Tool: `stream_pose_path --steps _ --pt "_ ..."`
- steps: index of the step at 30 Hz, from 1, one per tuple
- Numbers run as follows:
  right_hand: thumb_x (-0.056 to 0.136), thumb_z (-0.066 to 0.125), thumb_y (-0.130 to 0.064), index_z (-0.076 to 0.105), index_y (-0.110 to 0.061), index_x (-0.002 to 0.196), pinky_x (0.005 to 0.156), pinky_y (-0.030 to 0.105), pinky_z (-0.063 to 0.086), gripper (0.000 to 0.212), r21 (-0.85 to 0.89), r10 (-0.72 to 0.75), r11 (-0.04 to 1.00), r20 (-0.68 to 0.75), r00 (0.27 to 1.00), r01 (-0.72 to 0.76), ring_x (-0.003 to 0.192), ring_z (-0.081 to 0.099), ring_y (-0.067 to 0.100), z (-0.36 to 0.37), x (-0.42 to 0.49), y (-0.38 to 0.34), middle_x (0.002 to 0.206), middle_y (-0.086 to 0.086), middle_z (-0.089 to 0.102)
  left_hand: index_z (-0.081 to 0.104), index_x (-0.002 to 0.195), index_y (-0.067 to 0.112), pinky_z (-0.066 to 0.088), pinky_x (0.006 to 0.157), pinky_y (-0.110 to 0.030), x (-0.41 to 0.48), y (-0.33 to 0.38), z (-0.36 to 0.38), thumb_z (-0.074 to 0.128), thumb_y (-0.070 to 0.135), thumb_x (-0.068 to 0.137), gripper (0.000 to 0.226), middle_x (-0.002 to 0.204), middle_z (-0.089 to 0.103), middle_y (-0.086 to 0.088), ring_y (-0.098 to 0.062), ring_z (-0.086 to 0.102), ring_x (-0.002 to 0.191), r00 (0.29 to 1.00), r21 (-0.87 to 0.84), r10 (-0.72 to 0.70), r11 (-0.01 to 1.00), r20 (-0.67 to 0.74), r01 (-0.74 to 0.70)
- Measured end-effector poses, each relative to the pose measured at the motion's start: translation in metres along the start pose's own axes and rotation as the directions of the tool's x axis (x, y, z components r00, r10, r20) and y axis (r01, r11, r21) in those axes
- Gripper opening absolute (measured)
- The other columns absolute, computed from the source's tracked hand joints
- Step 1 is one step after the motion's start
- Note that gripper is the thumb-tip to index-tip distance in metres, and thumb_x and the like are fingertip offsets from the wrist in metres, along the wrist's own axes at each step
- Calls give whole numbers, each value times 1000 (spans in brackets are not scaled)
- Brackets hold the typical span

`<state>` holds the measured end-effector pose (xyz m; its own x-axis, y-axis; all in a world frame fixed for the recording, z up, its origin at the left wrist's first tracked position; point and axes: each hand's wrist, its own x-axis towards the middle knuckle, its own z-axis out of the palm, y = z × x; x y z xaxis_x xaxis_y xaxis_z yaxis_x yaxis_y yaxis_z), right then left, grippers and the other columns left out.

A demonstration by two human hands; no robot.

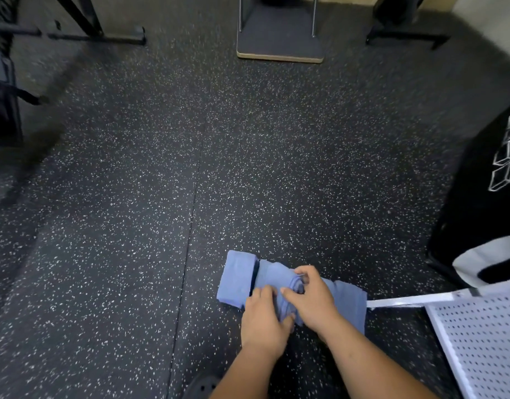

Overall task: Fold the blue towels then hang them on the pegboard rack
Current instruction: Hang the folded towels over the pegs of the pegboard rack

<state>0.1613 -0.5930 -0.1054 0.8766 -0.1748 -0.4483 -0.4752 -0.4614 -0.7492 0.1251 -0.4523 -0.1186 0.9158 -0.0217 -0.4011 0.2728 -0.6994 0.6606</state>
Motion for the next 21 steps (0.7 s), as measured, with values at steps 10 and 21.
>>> stream_pose_path --steps 10,21 --pt "85 84 -5 67 -29 120 83 13 53 46 72 -176 981 -88 980 183 106 71 1 -98 -114 -48 117 -14 74 52 102 30 54 79 -35 -70 81 -42 66 50 94 26 96 69 11 -5 63 85 974 -220 224 951 16 -215" --pt "99 68 -24 70 -34 128 80 20 48 31 -104 -226 974 -464 856 201 93 62 0 -184 -232 -38 110 -15 64 55 98 30 40 67 -23 -152 179 -36 61 23 102 10 90 65 16 2 57 80 885 -178 459 880 79 -441"
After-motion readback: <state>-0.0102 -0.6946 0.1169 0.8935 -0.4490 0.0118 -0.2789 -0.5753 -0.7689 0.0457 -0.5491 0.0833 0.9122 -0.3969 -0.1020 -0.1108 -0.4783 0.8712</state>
